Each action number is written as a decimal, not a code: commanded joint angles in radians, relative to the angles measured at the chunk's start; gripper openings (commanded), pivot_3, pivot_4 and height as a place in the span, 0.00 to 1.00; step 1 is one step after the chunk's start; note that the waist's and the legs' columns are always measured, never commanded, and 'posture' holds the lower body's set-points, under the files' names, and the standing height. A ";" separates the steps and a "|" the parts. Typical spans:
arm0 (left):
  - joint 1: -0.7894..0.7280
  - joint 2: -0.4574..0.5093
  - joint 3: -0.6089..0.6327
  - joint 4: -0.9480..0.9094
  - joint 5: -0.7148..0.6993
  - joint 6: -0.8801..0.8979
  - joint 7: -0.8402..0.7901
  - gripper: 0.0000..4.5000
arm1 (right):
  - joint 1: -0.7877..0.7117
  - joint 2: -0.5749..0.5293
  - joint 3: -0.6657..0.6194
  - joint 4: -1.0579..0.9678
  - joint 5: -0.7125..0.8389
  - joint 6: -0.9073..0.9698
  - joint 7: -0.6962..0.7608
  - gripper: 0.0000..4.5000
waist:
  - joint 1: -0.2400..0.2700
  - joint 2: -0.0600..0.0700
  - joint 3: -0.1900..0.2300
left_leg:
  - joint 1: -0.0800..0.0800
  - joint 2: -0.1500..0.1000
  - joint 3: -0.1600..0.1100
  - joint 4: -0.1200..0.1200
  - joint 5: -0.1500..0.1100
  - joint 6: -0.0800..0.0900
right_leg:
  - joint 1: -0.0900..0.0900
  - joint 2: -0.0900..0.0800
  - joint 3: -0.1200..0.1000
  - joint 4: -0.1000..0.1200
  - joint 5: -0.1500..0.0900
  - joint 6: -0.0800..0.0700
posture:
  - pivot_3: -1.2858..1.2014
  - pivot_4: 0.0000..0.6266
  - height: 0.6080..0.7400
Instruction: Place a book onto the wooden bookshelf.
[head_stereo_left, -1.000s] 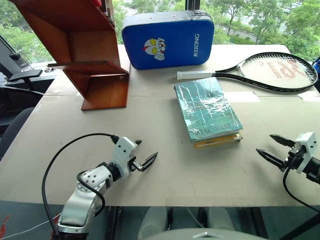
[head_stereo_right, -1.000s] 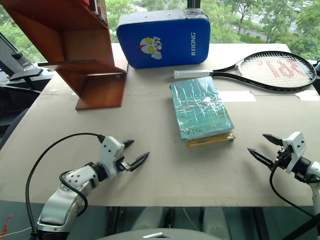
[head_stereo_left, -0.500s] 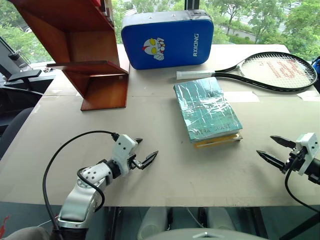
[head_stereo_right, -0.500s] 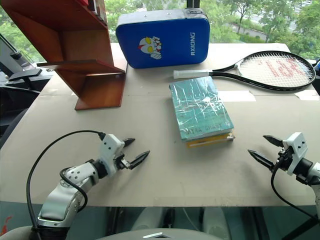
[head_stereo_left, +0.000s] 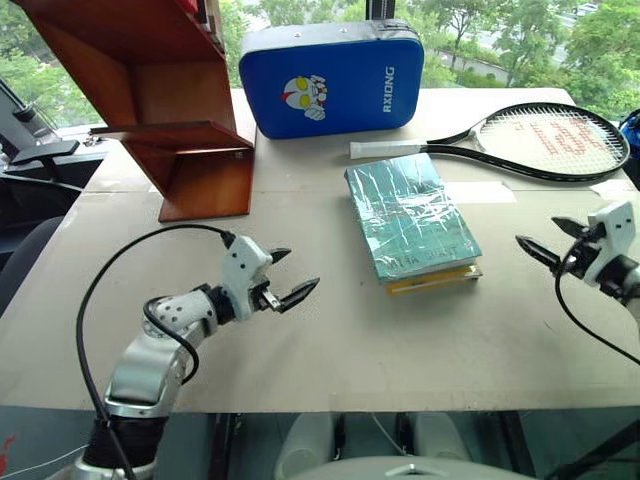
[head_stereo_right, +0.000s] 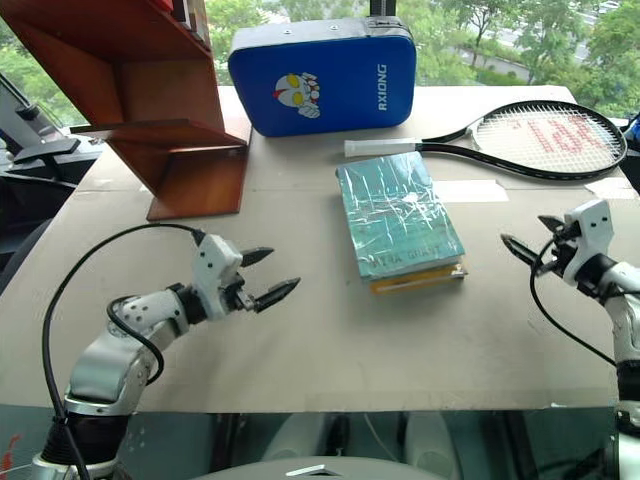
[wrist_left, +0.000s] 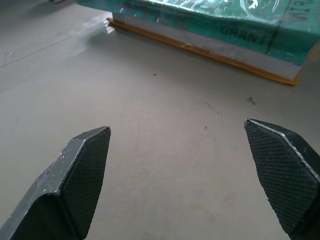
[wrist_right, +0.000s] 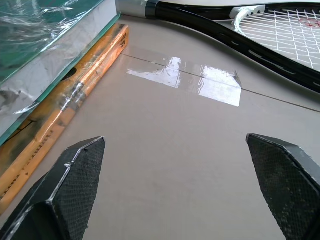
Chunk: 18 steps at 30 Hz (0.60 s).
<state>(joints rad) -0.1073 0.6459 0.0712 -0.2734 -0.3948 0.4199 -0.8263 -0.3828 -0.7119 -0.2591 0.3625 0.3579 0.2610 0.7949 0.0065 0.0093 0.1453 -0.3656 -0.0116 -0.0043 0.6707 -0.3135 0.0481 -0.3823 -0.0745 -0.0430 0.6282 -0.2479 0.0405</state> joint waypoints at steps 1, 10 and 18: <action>-0.099 0.063 0.044 0.050 -0.081 0.003 -0.136 1.00 | -0.170 0.036 0.070 0.139 -0.075 -0.001 -0.053 0.69 | -0.003 0.000 0.000 | -0.001 0.000 0.000 0.000 0.000 0.000 | -0.001 0.001 0.000 0.000 0.000 0.000 | 0.52 0.24 1.00; -0.235 0.160 0.118 0.101 -0.209 0.042 -0.297 1.00 | -0.472 0.185 0.172 0.417 -0.174 -0.080 -0.071 0.01 | -0.023 -0.003 0.003 | -0.021 -0.001 -0.001 0.004 0.002 -0.003 | -0.020 0.004 -0.003 0.001 0.000 0.001 | 0.52 0.24 1.00; -0.204 0.162 0.144 0.058 -0.227 0.058 -0.284 1.00 | -0.460 0.251 0.236 0.295 -0.157 -0.017 0.071 0.01 | -0.025 -0.003 0.005 | -0.021 -0.002 -0.002 0.009 0.002 -0.003 | -0.019 0.004 -0.003 0.006 0.001 0.002 | 0.52 0.24 1.00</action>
<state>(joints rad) -0.3090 0.8001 0.1874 -0.1719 -0.5936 0.4772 -1.1135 -0.8406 -0.4596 -0.0282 0.7234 0.1819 0.2314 0.8322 -0.0181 0.0059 0.1502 -0.3862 -0.0129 -0.0064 0.6810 -0.3116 0.0452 -0.4018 -0.0708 -0.0455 0.6369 -0.2471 0.0429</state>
